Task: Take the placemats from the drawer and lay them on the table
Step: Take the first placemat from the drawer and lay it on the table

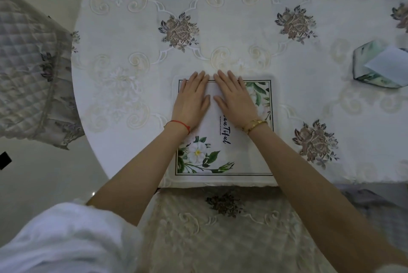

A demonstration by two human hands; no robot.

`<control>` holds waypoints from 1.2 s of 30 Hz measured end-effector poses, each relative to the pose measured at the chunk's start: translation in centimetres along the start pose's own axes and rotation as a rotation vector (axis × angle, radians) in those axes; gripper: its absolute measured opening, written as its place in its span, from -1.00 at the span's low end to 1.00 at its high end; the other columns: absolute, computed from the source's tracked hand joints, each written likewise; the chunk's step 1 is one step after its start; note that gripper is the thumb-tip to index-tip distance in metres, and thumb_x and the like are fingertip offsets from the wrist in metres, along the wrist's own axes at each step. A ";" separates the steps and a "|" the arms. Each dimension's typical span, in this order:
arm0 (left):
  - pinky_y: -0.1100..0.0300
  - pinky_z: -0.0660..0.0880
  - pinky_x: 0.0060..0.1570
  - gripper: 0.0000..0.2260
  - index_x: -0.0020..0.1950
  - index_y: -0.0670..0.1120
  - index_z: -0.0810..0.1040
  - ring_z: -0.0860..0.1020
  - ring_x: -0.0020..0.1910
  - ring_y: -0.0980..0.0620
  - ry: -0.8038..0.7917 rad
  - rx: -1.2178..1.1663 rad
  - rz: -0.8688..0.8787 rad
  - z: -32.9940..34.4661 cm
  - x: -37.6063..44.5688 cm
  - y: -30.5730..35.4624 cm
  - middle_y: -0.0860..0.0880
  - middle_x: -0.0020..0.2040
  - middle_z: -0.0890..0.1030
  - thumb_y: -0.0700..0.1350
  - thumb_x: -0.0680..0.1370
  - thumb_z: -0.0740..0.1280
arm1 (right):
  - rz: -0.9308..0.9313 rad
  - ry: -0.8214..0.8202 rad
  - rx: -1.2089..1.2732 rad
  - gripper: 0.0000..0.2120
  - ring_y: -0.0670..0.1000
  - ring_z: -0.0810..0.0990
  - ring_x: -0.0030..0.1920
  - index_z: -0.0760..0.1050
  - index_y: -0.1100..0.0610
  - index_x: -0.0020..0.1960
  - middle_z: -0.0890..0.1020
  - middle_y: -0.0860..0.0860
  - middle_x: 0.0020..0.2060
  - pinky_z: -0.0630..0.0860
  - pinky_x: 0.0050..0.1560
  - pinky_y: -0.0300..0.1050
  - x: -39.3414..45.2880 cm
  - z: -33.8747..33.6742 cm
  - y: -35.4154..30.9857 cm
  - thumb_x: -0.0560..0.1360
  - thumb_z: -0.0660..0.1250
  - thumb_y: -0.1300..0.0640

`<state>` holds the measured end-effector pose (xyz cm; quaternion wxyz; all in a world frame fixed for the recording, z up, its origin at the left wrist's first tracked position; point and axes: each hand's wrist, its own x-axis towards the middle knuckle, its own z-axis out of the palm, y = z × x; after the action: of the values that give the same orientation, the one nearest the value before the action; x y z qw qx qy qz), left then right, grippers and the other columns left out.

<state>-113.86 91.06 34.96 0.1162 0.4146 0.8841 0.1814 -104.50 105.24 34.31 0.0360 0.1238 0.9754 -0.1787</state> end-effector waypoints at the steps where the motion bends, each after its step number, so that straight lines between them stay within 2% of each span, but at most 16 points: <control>1: 0.00 0.00 0.53 -0.51 0.53 -0.13 0.19 0.11 0.54 -0.05 0.009 0.004 -0.003 0.2 -0.1 -0.3 -0.09 0.54 0.22 -0.01 0.63 0.14 | -0.008 0.010 0.015 -0.46 0.07 0.02 0.55 0.07 0.13 0.55 0.14 0.03 0.54 -0.03 0.53 0.09 -0.2 0.1 0.3 0.64 0.05 -0.05; 5: 0.02 0.00 0.53 -0.49 0.54 -0.11 0.17 0.12 0.54 -0.05 0.052 0.027 -0.031 0.0 -0.8 -1.2 -0.08 0.54 0.21 0.04 0.62 0.13 | 0.000 0.053 0.056 -0.46 0.04 0.07 0.54 0.10 0.11 0.54 0.18 0.01 0.53 0.01 0.53 0.03 -1.5 -0.8 2.5 0.63 0.10 -0.05; 9: -0.01 0.02 0.53 -0.46 0.55 -0.10 0.14 0.09 0.55 -0.07 0.048 0.043 -0.085 -0.8 -1.4 -2.8 -0.08 0.56 0.17 0.08 0.62 0.13 | 0.119 0.067 0.044 -0.45 0.01 0.04 0.54 0.09 0.05 0.54 0.16 -0.02 0.53 -0.02 0.54 0.01 -4.2 -2.2 6.4 0.62 0.10 -0.10; 13: 0.03 -0.03 0.53 -0.40 0.55 -0.19 0.08 0.05 0.55 -0.12 0.048 0.032 -0.232 -1.6 -2.2 -4.0 -0.15 0.56 0.13 0.07 0.61 0.15 | 0.251 0.107 -0.008 -0.42 0.08 0.05 0.54 0.09 0.09 0.54 0.17 0.03 0.53 -0.06 0.54 0.05 -5.7 -3.1 7.9 0.61 0.06 -0.14; 15: 0.05 -0.06 0.53 -0.41 0.55 -0.21 0.08 0.04 0.55 -0.12 0.066 0.030 -0.202 -2.0 -2.7 -3.5 -0.17 0.56 0.13 0.03 0.61 0.16 | 0.269 0.140 -0.006 -0.42 0.10 0.02 0.54 0.09 0.12 0.54 0.16 0.05 0.53 -0.08 0.54 0.05 -5.5 -3.1 6.6 0.61 0.09 -0.11; 17: 0.07 -0.10 0.53 -0.43 0.55 -0.18 0.07 0.03 0.56 -0.10 0.055 0.022 -0.085 -2.0 -2.7 -1.9 -0.15 0.56 0.13 0.01 0.61 0.16 | 0.163 0.129 0.013 -0.43 0.10 -0.03 0.55 0.06 0.13 0.55 0.11 0.06 0.54 -0.12 0.54 0.03 -4.6 -2.7 4.0 0.62 0.10 -0.06; 19: 0.08 -0.09 0.53 -0.43 0.56 -0.15 0.06 0.01 0.56 -0.06 -0.007 0.014 0.021 -1.4 -2.2 0.2 -0.11 0.57 0.12 0.01 0.62 0.17 | 0.038 0.067 0.022 -0.44 0.10 -0.04 0.55 0.04 0.14 0.55 0.09 0.07 0.54 -0.11 0.54 0.03 -3.3 -1.8 1.2 0.63 0.09 -0.03; 21: 0.07 -0.08 0.54 -0.43 0.57 -0.12 0.06 -0.01 0.56 -0.03 -0.072 0.032 0.064 -0.4 -1.9 1.5 -0.08 0.57 0.11 0.01 0.62 0.16 | -0.006 -0.006 0.035 -0.45 0.08 -0.05 0.55 0.03 0.15 0.55 0.08 0.06 0.55 -0.08 0.54 0.08 -2.5 -0.8 -0.6 0.63 0.08 -0.01; 24: 0.04 -0.06 0.54 -0.44 0.57 -0.07 0.03 -0.03 0.57 -0.01 -0.106 0.074 0.032 0.3 -2.1 0.9 -0.03 0.58 0.07 0.08 0.63 0.11 | 0.011 -0.042 0.023 -0.45 0.03 -0.05 0.55 0.01 0.10 0.56 0.06 0.00 0.55 -0.04 0.53 0.08 -2.5 0.1 -0.5 0.64 0.06 -0.03; 29: -0.01 -0.04 0.52 -0.42 0.58 0.01 0.01 -0.01 0.56 -0.02 -0.087 0.131 -0.028 -0.5 -3.3 -1.6 0.01 0.59 0.03 0.18 0.62 0.07 | 0.104 -0.007 0.029 -0.42 -0.02 -0.03 0.55 0.00 0.03 0.56 0.07 -0.06 0.55 -0.07 0.54 -0.02 -5.3 -1.1 3.2 0.62 0.05 -0.14; 33: -0.03 -0.06 0.52 -0.41 0.58 -0.03 0.00 -0.02 0.56 -0.08 -0.095 0.103 -0.104 -1.7 -4.8 -3.5 -0.02 0.59 0.01 0.13 0.62 0.12 | 0.209 0.010 0.011 -0.39 -0.01 -0.01 0.55 0.00 0.04 0.56 0.08 -0.03 0.55 -0.13 0.53 0.01 -7.9 -2.2 6.3 0.60 0.01 -0.18; 36: 0.01 -0.12 0.53 -0.41 0.57 -0.10 0.03 -0.03 0.56 -0.10 -0.089 0.086 -0.129 -2.2 -6.2 -2.6 -0.06 0.59 0.03 0.07 0.62 0.14 | 0.311 0.052 0.011 -0.39 0.06 -0.03 0.55 0.03 0.11 0.55 0.09 0.02 0.55 -0.22 0.52 0.03 -8.7 -2.4 5.7 0.60 0.00 -0.17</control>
<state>-112.55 84.21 36.18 0.1488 0.3689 0.9100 0.1168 -94.69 109.30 35.60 0.0375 0.2784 0.9440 -0.1728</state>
